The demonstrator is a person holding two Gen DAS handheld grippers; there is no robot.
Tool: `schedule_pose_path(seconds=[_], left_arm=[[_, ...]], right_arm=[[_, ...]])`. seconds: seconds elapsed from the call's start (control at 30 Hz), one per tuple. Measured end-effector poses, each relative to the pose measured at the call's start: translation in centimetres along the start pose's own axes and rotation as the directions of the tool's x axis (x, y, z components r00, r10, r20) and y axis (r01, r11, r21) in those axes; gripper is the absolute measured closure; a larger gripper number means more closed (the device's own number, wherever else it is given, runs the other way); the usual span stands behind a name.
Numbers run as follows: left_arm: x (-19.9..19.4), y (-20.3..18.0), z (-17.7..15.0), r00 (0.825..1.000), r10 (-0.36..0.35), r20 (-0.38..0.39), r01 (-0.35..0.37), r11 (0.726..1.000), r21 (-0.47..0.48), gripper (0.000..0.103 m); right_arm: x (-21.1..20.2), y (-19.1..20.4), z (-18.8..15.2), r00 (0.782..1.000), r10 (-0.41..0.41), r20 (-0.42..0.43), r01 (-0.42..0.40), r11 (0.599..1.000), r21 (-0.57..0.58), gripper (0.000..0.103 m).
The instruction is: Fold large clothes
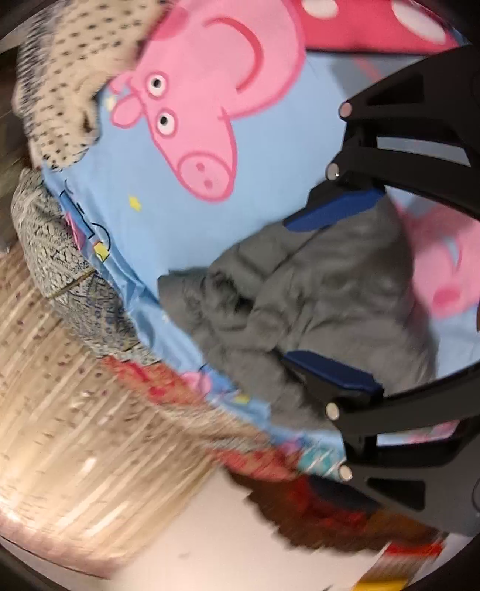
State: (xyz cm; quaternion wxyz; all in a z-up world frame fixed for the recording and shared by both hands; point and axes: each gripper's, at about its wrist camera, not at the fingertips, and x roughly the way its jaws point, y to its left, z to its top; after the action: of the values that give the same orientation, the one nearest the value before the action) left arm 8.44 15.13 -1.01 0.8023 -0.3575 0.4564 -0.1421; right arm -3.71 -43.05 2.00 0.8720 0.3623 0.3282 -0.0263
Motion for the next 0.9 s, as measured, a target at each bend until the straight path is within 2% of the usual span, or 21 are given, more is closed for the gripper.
schedule_pose_path(seconds=[0.07, 0.13, 0.23, 0.3, 0.33, 0.37, 0.43, 0.6, 0.7, 0.77, 0.83, 0.9], left_arm=[[1.2, -1.2, -1.5, 0.996, 0.043, -0.073, -0.037, 0.995, 0.088, 0.103], [2.1, -1.0, -2.6, 0.988, 0.071, -0.138, -0.056, 0.993, 0.108, 0.101], [2.6, 0.6, -4.3, 0.978, 0.041, -0.205, -0.033, 0.999, 0.041, 0.095], [2.5, 2.4, -5.1, 0.972, -0.037, -0.234, 0.016, 0.996, -0.092, 0.091], [2.5, 3.3, -5.4, 0.967, -0.077, -0.241, 0.042, 0.988, -0.150, 0.090], [2.2, 4.4, -5.8, 0.961, -0.142, -0.235, 0.084, 0.967, -0.241, 0.090], [0.7, 5.9, -6.5, 0.955, -0.218, -0.201, 0.139, 0.928, -0.345, 0.090], [-1.8, 6.1, -8.7, 0.945, -0.278, -0.172, 0.189, 0.894, -0.407, 0.088], [-0.7, 5.5, -10.5, 0.932, -0.309, -0.189, 0.200, 0.875, -0.441, 0.085], [1.2, 4.6, -10.6, 0.928, -0.305, -0.214, 0.193, 0.884, -0.425, 0.084], [3.5, 3.7, -10.0, 0.938, -0.273, -0.213, 0.175, 0.905, -0.387, 0.084], [5.0, 3.9, -9.4, 0.947, -0.247, -0.205, 0.155, 0.912, -0.380, 0.084]], right_arm=[[1.0, -0.4, -0.6, 0.999, -0.036, -0.036, 0.035, 0.999, -0.026, 0.037], [2.3, -1.0, -1.5, 0.994, -0.062, -0.090, 0.060, 0.998, -0.029, 0.037], [4.3, -2.2, -2.9, 0.986, -0.059, -0.154, 0.065, 0.997, 0.034, 0.037], [5.1, -2.8, -3.5, 0.983, -0.052, -0.176, 0.066, 0.995, 0.074, 0.036], [5.1, -2.8, -3.7, 0.985, -0.051, -0.166, 0.065, 0.994, 0.083, 0.035], [4.9, -2.7, -3.8, 0.986, -0.047, -0.163, 0.062, 0.994, 0.086, 0.035], [4.6, -2.6, -3.8, 0.986, -0.027, -0.162, 0.046, 0.992, 0.116, 0.035], [1.4, -2.8, -5.3, 0.993, 0.062, -0.102, -0.038, 0.973, 0.228, 0.033], [-0.2, -2.8, -7.0, 0.989, 0.122, -0.078, -0.093, 0.950, 0.299, 0.028], [-0.8, -2.9, -8.2, 0.980, 0.173, -0.099, -0.130, 0.930, 0.342, 0.028], [-1.1, -2.8, -9.1, 0.974, 0.201, -0.100, -0.152, 0.917, 0.368, 0.027], [-0.5, -2.7, -9.5, 0.966, 0.230, -0.121, -0.168, 0.909, 0.382, 0.026]])
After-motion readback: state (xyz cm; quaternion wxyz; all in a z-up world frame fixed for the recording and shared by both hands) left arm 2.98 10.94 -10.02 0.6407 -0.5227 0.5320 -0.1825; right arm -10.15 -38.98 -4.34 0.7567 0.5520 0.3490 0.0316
